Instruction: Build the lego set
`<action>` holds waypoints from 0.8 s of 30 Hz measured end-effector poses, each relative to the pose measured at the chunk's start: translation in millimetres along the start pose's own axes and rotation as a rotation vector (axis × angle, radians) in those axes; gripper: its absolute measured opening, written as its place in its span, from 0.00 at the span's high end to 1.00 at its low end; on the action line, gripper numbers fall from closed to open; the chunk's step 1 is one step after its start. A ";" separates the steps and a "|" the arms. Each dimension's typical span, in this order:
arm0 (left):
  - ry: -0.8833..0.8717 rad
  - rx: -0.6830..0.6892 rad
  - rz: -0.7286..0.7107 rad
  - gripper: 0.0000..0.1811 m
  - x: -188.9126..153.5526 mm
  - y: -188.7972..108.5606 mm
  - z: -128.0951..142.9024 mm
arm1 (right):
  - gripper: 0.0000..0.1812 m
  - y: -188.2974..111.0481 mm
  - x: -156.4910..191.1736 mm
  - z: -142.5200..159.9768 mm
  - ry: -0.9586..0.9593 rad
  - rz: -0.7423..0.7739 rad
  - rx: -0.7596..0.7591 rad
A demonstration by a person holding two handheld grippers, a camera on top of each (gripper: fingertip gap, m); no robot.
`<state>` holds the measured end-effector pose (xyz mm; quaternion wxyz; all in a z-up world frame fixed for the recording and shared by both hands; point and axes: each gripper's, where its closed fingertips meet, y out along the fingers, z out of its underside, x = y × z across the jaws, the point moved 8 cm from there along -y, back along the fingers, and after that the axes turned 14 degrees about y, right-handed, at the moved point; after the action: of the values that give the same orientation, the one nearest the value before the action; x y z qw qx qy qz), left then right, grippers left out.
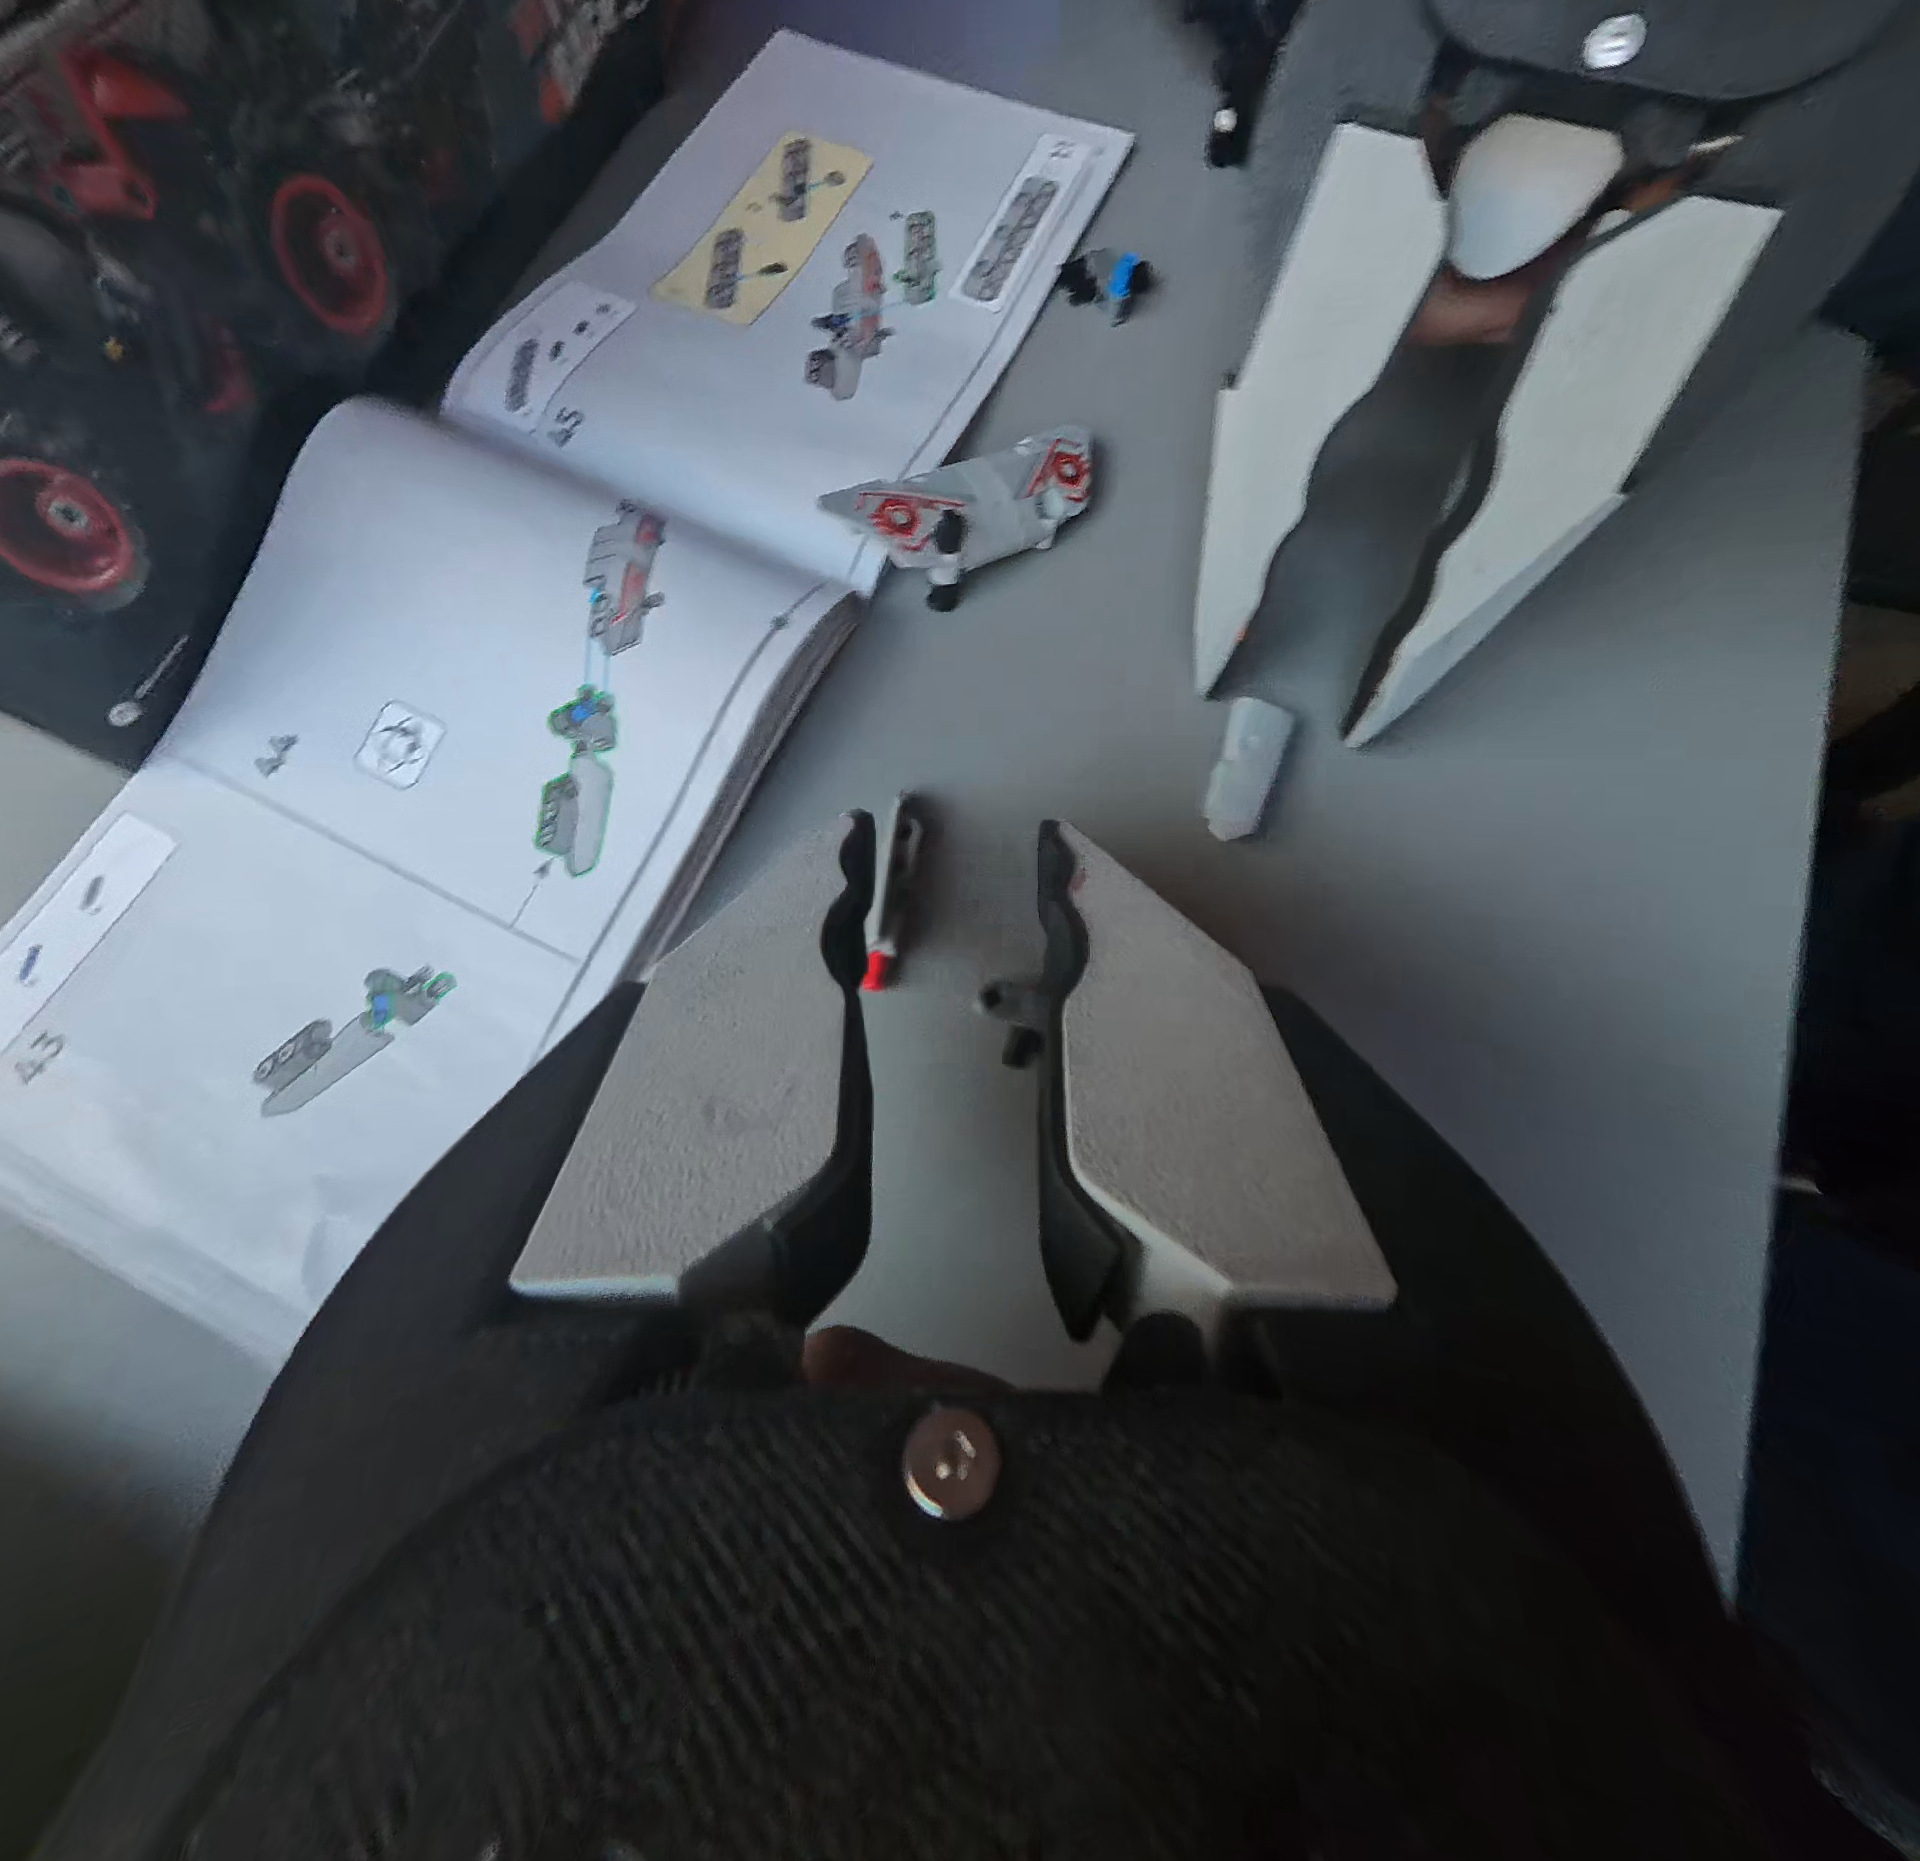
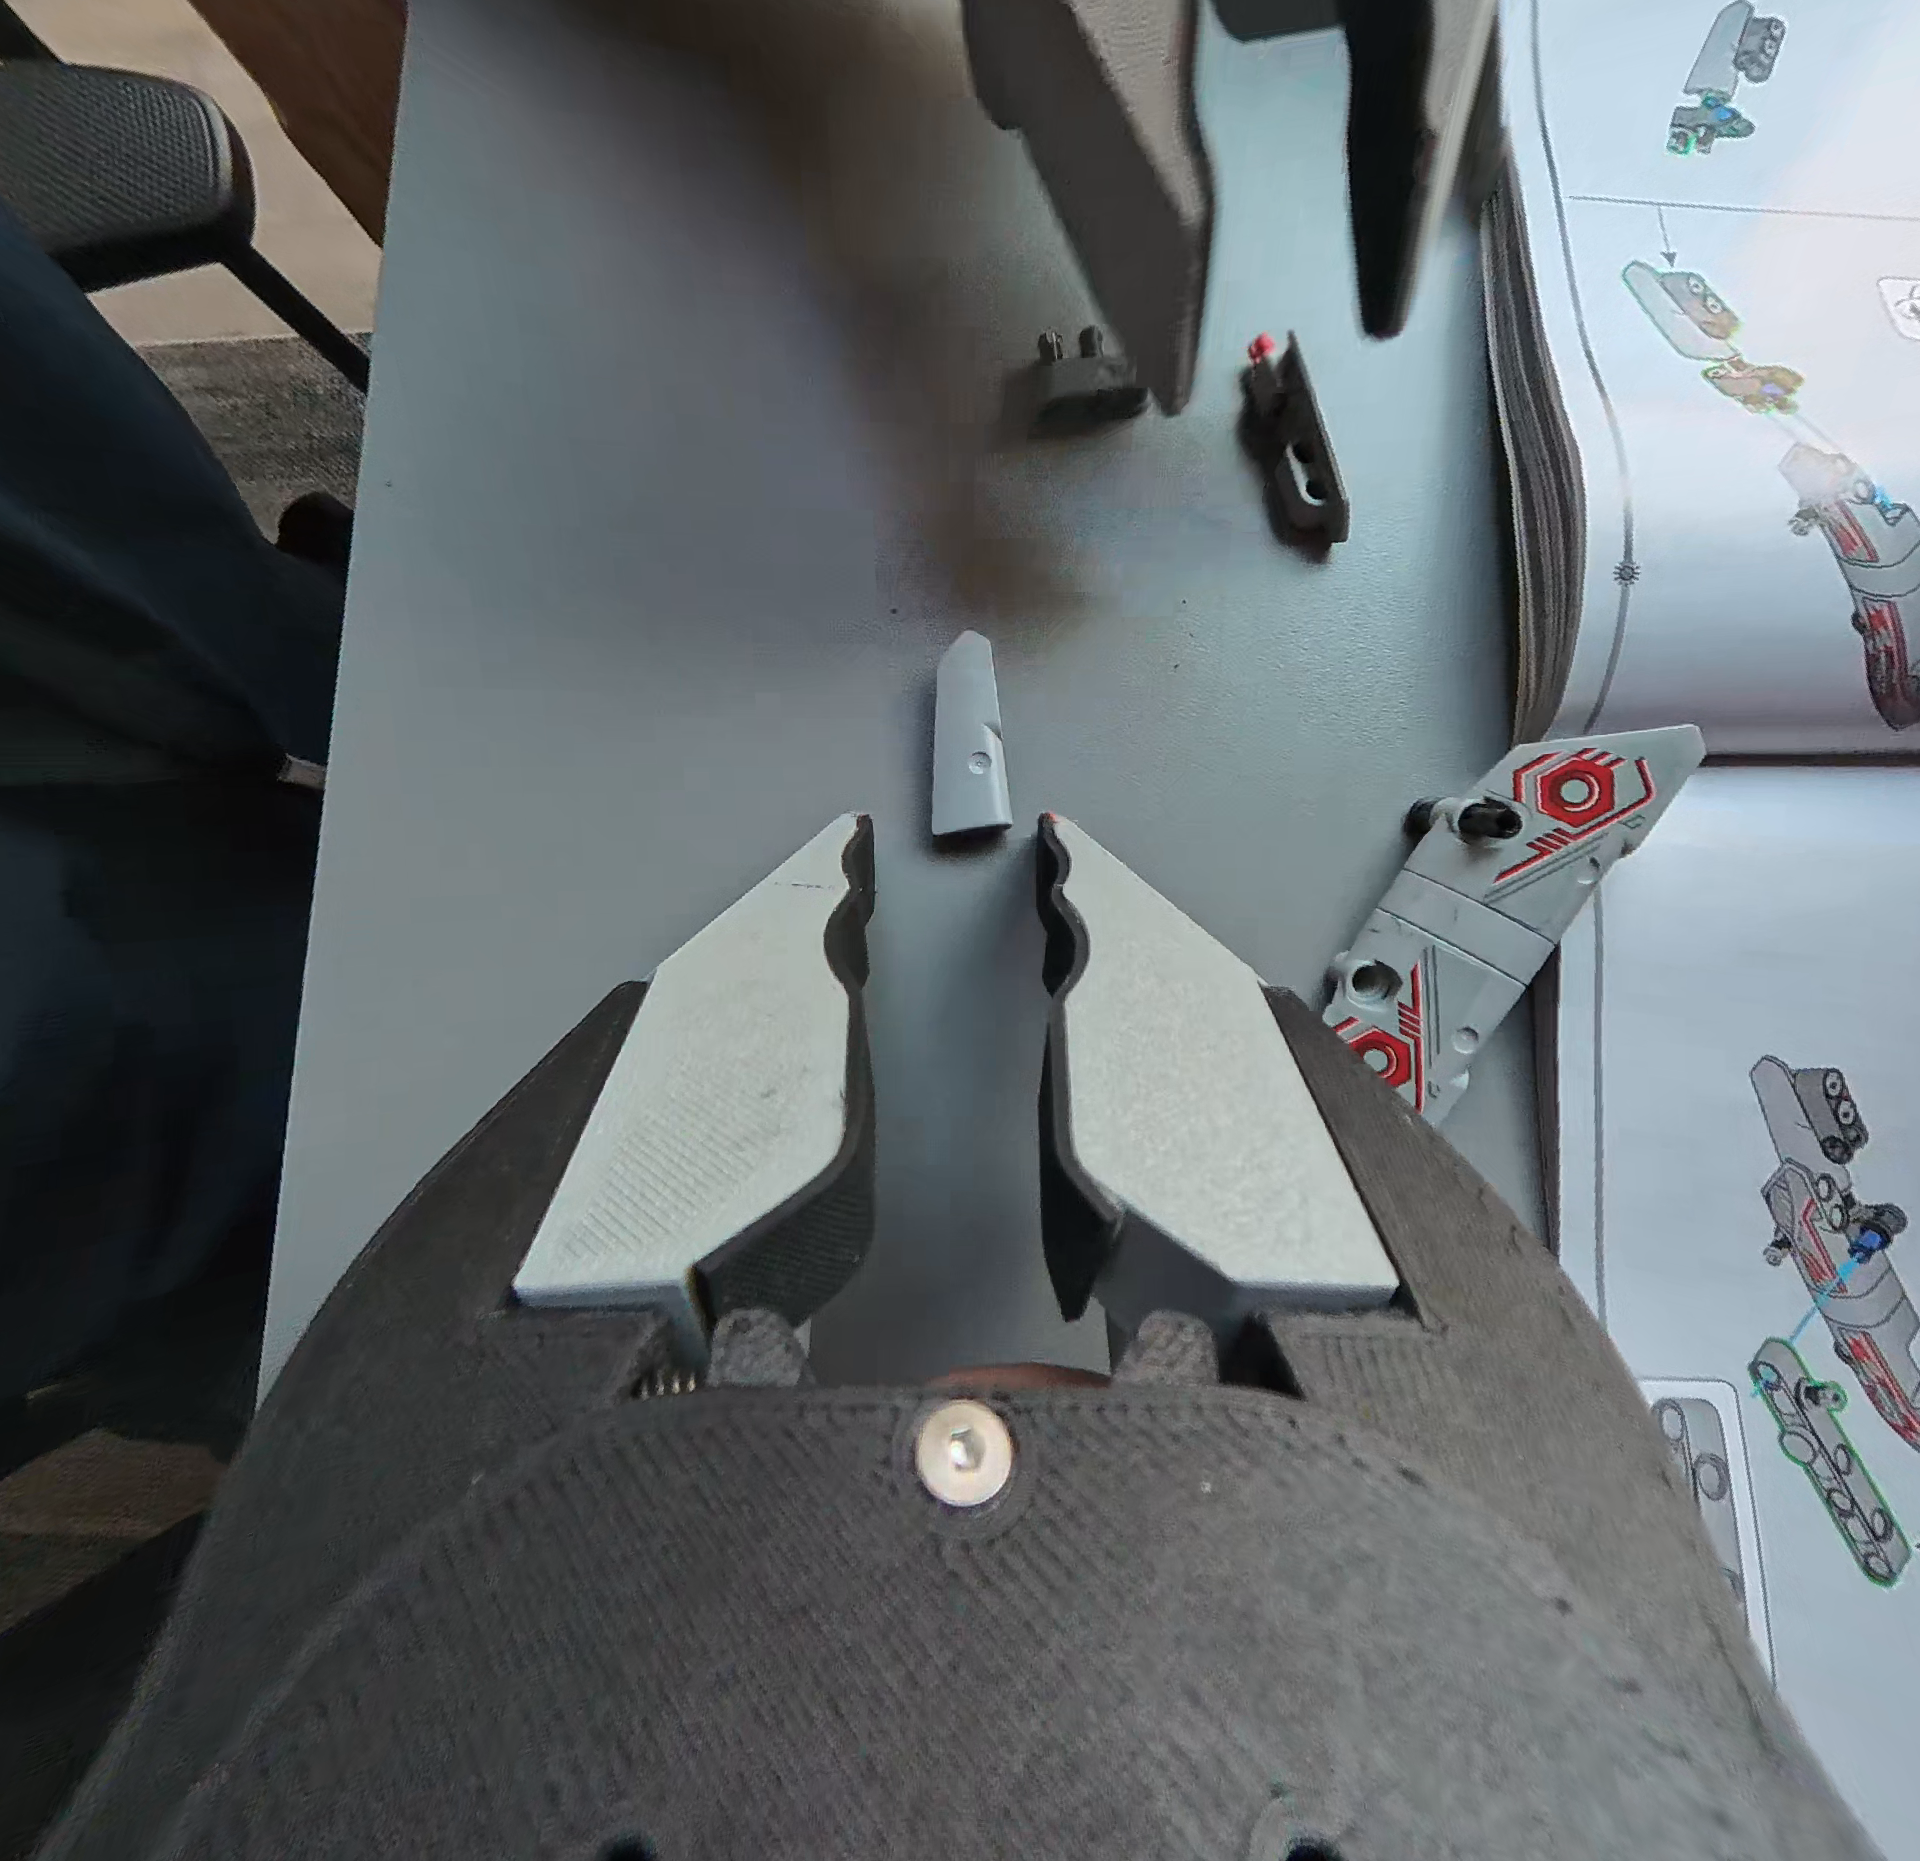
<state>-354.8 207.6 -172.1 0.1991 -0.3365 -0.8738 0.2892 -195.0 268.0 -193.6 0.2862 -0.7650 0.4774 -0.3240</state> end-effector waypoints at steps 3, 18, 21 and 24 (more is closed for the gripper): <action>0.029 -0.028 0.109 0.84 -16.0 4.2 -5.4 | 0.86 2.4 -0.2 -1.6 -0.007 0.013 -0.013; 0.059 0.015 0.135 0.86 -24.2 13.2 -2.2 | 0.93 6.5 1.3 -3.7 -0.002 -0.011 -0.035; 0.025 0.020 0.113 0.86 -18.1 12.7 -0.5 | 0.88 3.8 1.7 -3.7 -0.006 -0.010 -0.034; -0.037 0.002 0.040 0.87 -5.1 6.7 -0.6 | 0.88 -3.6 1.7 -8.2 0.008 -0.032 -0.085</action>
<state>-347.7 208.2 -176.7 0.1772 -0.3481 -0.8703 0.3001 -198.8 266.8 -185.4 0.2462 -0.7826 0.4797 -0.3111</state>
